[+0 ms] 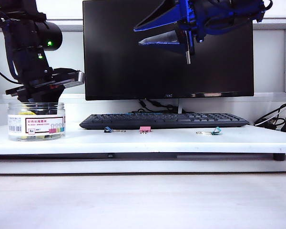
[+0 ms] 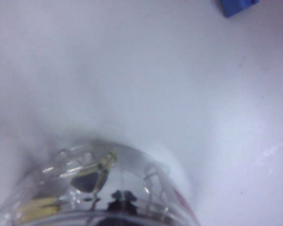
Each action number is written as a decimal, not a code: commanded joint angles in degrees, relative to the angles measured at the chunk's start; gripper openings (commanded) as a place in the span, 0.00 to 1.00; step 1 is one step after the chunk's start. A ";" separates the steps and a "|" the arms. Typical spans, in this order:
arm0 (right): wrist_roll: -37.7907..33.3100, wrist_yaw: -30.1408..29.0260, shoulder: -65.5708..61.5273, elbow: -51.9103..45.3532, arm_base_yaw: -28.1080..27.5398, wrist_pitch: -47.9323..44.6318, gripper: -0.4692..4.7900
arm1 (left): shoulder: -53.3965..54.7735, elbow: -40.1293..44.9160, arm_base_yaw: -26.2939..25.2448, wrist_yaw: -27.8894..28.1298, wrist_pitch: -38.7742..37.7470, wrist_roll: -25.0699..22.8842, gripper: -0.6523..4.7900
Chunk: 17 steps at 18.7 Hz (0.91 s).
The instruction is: Take the clips out of the round transparent plastic box and place them on the table.
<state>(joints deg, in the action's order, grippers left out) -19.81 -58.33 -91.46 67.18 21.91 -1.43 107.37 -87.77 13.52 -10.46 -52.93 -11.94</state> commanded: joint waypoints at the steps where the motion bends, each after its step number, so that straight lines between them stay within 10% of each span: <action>1: 0.33 -0.57 0.31 0.31 0.11 -0.52 0.37 | -0.24 -0.15 -0.02 -0.26 0.24 0.00 0.11; 17: 0.33 -0.74 0.31 0.31 0.11 -0.52 0.37 | -5.62 -0.39 -0.02 0.37 -2.38 -1.86 0.23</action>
<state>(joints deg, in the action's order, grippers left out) -19.81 -58.35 -91.46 67.18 21.93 -1.41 102.00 -87.99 13.52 -10.24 -53.91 -12.40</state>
